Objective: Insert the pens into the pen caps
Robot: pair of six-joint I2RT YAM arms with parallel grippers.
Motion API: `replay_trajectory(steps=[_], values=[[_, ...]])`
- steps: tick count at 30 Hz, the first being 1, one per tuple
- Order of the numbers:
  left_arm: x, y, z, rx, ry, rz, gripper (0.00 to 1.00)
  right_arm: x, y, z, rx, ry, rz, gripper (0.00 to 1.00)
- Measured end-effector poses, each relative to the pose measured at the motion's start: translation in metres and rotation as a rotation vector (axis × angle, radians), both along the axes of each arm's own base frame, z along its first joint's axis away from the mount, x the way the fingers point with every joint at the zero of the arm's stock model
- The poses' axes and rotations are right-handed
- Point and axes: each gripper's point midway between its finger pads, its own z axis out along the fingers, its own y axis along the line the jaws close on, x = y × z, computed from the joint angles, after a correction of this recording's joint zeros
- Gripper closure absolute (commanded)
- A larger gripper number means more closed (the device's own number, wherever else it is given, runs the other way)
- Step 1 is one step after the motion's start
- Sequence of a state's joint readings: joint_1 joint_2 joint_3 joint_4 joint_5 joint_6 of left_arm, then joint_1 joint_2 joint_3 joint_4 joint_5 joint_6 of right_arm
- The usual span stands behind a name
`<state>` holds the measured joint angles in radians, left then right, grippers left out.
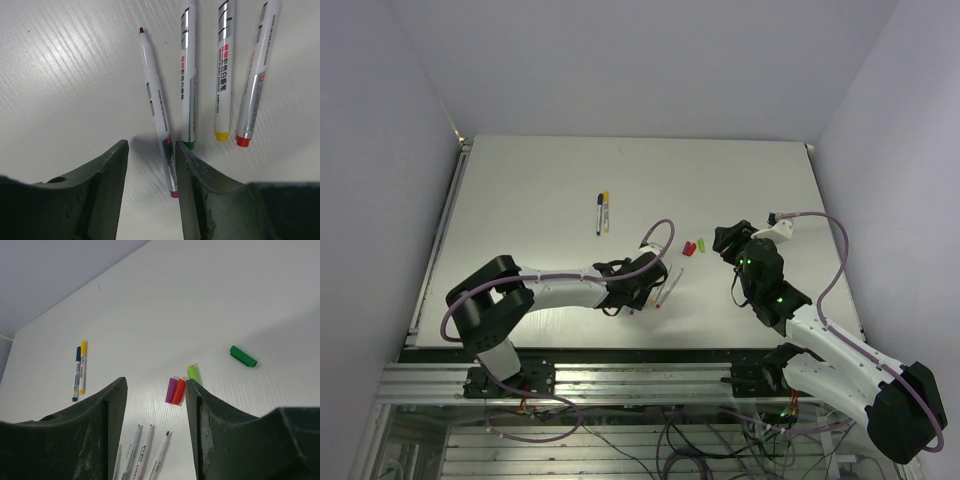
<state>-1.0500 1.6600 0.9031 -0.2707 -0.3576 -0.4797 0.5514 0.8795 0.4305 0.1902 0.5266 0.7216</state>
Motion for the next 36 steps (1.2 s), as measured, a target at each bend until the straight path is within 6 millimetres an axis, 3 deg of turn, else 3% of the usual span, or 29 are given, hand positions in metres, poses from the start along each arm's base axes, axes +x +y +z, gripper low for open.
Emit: replay_trajectory(steps=[8, 19, 26, 29, 36], values=[[-0.0008, 0.0013, -0.0059, 0.012, 0.008, 0.0, 0.49, -0.0006, 0.001, -0.002, 0.003, 0.001, 0.006, 0.51], [-0.003, 0.0062, -0.0082, 0.03, 0.018, 0.009, 0.58, -0.0019, 0.0014, -0.0051, 0.011, 0.007, 0.009, 0.51], [-0.0033, 0.0066, -0.0095, 0.032, 0.022, 0.019, 0.77, -0.002, 0.0027, -0.0049, 0.023, 0.008, 0.011, 0.52], [-0.002, 0.0052, -0.0099, 0.036, 0.022, 0.021, 0.92, -0.0022, 0.0035, -0.005, 0.027, 0.009, 0.014, 0.52], [0.0014, 0.0007, -0.0111, 0.042, 0.02, 0.025, 0.93, -0.0024, 0.0036, -0.0057, 0.026, 0.012, 0.015, 0.54]])
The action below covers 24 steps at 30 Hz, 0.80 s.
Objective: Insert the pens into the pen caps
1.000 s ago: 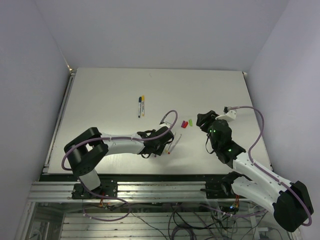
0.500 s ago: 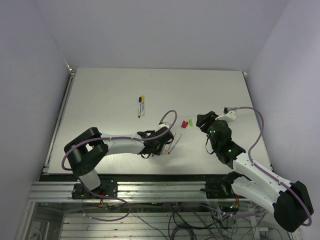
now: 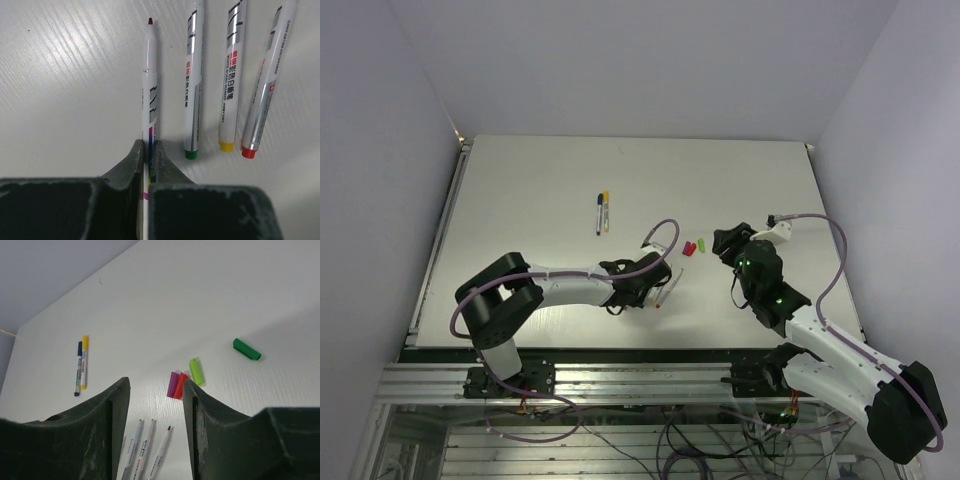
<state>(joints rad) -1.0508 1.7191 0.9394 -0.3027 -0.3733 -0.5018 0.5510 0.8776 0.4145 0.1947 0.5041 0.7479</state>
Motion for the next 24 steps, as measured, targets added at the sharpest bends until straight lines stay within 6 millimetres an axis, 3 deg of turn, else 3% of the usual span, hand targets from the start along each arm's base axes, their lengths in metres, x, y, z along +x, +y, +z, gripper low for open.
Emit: replay_trajectory(steps=[7, 12, 20, 24], values=[[0.007, 0.003, 0.002, -0.018, -0.002, 0.024, 0.93, 0.006, 0.003, -0.02, -0.091, 0.097, 0.009, 0.58], [0.019, 0.019, 0.008, -0.024, -0.009, 0.069, 0.93, 0.021, 0.014, -0.03, -0.165, 0.171, 0.037, 0.61], [0.051, 0.032, 0.06, -0.14, -0.118, 0.155, 0.93, 0.044, 0.039, -0.05, -0.24, 0.283, 0.114, 0.65], [0.064, 0.037, 0.069, -0.179, -0.139, 0.187, 0.93, 0.052, 0.051, -0.064, -0.258, 0.33, 0.152, 0.65]])
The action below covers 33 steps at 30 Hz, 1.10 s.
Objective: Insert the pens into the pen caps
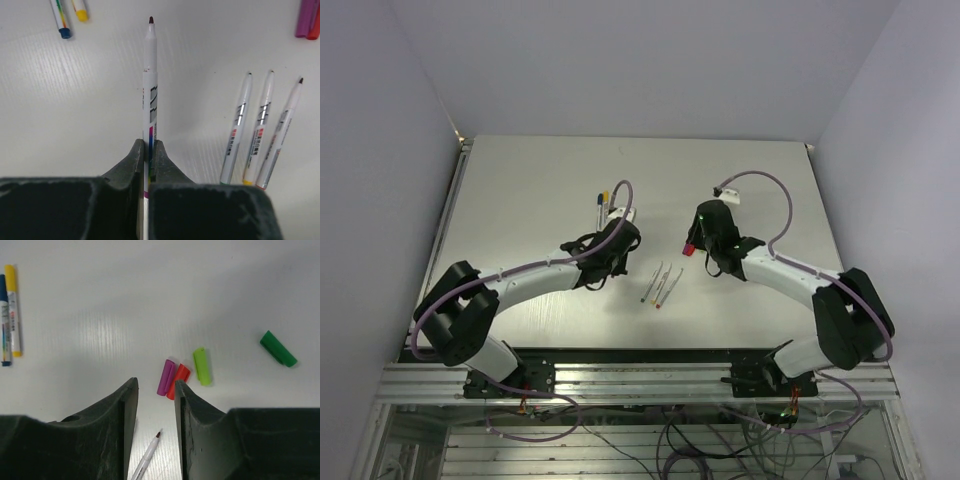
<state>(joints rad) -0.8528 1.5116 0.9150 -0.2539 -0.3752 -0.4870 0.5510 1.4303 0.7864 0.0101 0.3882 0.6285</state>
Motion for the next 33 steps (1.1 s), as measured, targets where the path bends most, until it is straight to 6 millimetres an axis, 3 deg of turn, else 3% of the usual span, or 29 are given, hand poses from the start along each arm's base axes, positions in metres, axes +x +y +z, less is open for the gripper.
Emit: replay_trajectory(steps=[8, 18, 33], values=[[-0.005, 0.007, -0.014, 0.004, 0.031, -0.011, 0.93, 0.002, 0.01, -0.036, -0.035, 0.107, 0.033, 0.67], [-0.006, -0.002, -0.012, -0.03, 0.034, -0.043, 0.93, 0.012, 0.019, -0.054, -0.047, 0.147, 0.043, 0.68], [-0.008, -0.006, -0.013, -0.049, 0.049, -0.061, 0.93, 0.015, 0.012, -0.075, -0.098, 0.18, 0.008, 0.69]])
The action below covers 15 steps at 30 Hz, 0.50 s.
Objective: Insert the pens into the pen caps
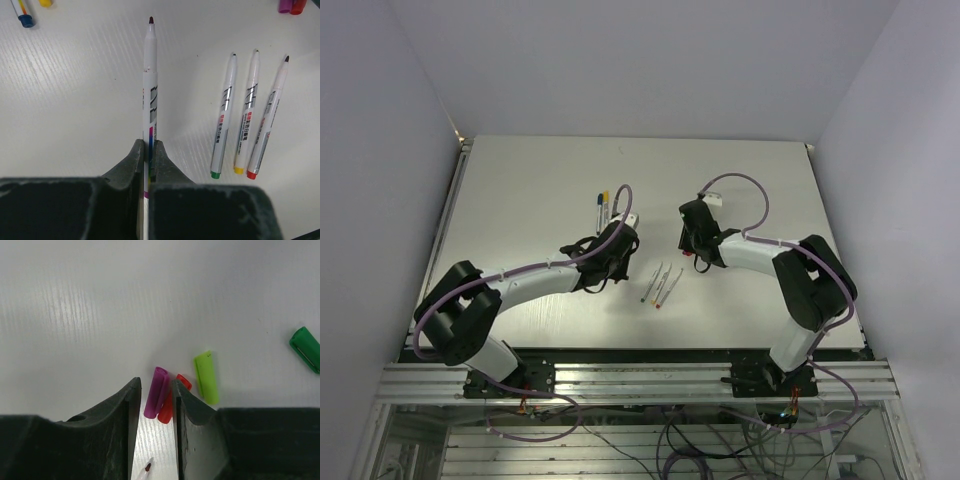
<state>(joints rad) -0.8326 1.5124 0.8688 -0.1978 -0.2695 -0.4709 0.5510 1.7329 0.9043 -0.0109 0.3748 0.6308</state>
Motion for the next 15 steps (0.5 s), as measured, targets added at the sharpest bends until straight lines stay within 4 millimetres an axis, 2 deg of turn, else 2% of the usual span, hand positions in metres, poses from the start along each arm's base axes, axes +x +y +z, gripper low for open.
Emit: replay_trajectory(steps=[15], values=[[-0.001, 0.0, -0.005, 0.004, 0.013, -0.005, 0.93, 0.001, 0.001, -0.01, -0.004, 0.015, 0.0, 0.73]])
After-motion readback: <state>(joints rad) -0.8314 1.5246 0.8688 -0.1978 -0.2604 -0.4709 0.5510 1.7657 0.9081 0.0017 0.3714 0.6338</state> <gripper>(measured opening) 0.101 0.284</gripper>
